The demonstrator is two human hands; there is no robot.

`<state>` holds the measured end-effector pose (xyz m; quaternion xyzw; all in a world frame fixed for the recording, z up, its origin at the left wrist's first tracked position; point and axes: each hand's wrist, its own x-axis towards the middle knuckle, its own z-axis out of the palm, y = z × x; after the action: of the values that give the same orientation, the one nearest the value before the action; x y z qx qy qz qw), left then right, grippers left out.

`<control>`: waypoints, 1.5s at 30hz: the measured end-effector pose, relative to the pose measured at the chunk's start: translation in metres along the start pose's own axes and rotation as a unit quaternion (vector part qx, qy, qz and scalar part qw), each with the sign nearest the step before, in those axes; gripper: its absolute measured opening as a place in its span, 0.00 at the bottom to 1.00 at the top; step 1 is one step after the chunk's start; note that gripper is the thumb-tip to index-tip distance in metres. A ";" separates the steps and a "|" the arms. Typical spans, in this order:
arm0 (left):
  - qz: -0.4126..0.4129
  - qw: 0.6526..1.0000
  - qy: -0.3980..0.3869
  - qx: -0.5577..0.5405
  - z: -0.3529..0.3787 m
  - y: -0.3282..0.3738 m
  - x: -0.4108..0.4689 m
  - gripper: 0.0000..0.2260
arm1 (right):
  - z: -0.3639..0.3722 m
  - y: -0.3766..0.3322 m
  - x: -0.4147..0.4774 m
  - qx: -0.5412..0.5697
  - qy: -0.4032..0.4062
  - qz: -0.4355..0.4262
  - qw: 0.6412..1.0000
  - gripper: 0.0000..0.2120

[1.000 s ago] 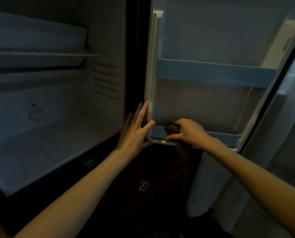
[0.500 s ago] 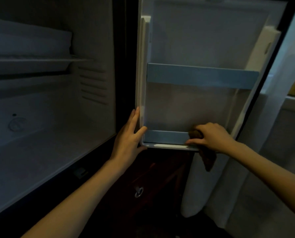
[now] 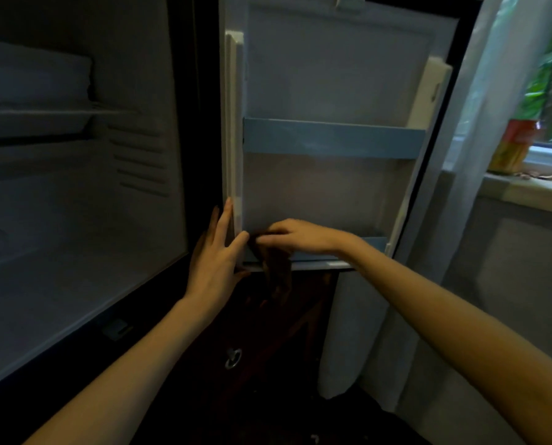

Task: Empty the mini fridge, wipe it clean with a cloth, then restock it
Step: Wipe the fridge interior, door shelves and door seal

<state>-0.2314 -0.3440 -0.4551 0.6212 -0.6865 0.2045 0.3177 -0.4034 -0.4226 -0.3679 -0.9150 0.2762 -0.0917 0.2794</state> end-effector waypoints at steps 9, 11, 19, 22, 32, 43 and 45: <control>-0.016 1.000 -0.014 -0.003 -0.005 0.008 -0.002 0.27 | 0.022 0.012 0.034 -0.165 0.108 0.026 0.980 0.21; -0.002 1.000 -0.020 0.007 -0.007 0.005 -0.003 0.28 | 0.022 0.022 0.024 -0.179 0.130 0.016 0.975 0.25; 0.004 0.999 -0.024 0.025 -0.015 -0.002 -0.007 0.28 | -0.027 0.067 -0.060 -0.234 0.096 0.049 0.966 0.24; 0.008 1.000 -0.013 0.026 -0.016 -0.004 -0.010 0.28 | -0.042 0.065 -0.090 -0.366 0.032 0.089 0.926 0.25; -0.009 1.000 0.013 -0.006 -0.009 -0.008 -0.011 0.33 | -0.063 0.056 -0.088 -0.484 -0.122 0.097 0.861 0.21; 0.006 0.996 0.084 0.022 0.001 -0.003 -0.012 0.30 | 0.016 0.009 -0.005 -0.270 0.098 -0.007 0.958 0.16; 0.001 0.996 0.088 0.021 0.002 -0.001 -0.012 0.28 | 0.038 -0.005 0.018 -0.272 0.141 -0.001 0.952 0.15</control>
<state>-0.2303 -0.3365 -0.4647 0.6069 -0.6518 0.2730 0.3637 -0.3742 -0.4120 -0.3961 -0.9346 0.3259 -0.1411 -0.0224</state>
